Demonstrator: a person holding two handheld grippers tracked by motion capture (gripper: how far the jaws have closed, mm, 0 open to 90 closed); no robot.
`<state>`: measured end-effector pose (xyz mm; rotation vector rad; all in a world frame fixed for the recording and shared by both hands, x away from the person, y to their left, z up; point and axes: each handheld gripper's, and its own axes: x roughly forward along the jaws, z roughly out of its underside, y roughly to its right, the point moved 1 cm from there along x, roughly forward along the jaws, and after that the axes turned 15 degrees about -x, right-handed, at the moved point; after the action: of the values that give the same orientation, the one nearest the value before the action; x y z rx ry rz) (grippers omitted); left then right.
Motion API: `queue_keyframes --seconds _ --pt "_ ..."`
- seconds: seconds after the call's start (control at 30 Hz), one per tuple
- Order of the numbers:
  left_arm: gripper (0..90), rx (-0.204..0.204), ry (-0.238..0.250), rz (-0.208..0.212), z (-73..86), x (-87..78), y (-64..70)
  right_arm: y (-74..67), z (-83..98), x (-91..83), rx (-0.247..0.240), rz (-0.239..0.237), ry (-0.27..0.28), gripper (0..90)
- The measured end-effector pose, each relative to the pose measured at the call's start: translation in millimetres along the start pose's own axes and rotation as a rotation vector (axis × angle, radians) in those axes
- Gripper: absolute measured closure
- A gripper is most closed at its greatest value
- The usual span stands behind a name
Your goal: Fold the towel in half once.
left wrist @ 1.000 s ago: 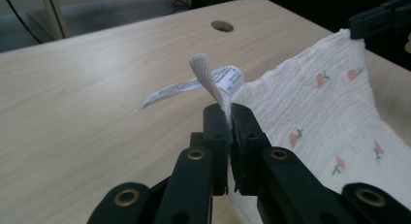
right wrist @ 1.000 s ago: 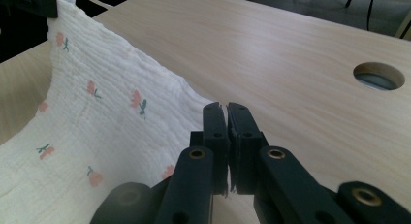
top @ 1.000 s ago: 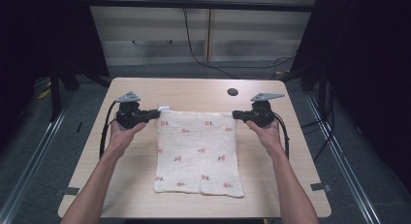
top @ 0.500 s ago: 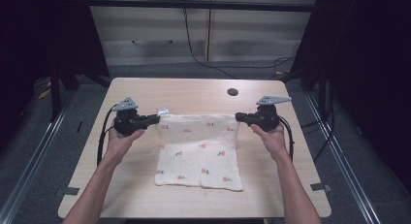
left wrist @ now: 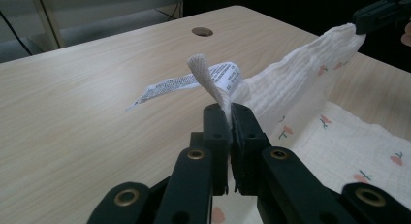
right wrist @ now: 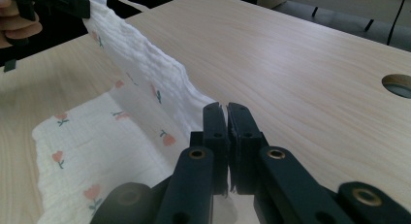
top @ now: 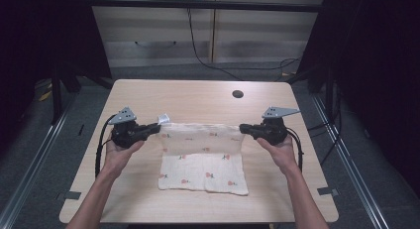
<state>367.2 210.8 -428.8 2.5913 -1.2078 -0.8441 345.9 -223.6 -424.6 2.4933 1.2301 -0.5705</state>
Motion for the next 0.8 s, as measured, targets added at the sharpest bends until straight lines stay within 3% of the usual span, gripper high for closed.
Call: queue_keyframes --seconds 0.3,0.37,0.47,0.6,0.8 --pt "86.2 0.033 -0.022 0.015 11.7 -9.2 12.3 -17.0 3.9 -9.4 -0.016 -0.016 0.004 87.9" --pt "86.2 0.006 -0.003 0.040 12.9 -12.9 14.9 -19.3 5.0 -11.5 -0.017 -0.013 0.005 87.8" --pt "86.2 0.027 -0.013 0.028 15.2 -15.6 17.8 -23.4 8.4 -13.7 -0.013 -0.020 0.005 87.9" --pt "86.2 0.008 -0.023 0.027 20.2 -18.2 14.5 -30.6 13.1 -15.7 -0.018 -0.033 -0.001 87.9" --pt "86.2 0.043 -0.073 0.024 26.8 -19.9 18.0 -38.1 20.7 -15.4 -0.032 -0.036 -0.048 87.8"
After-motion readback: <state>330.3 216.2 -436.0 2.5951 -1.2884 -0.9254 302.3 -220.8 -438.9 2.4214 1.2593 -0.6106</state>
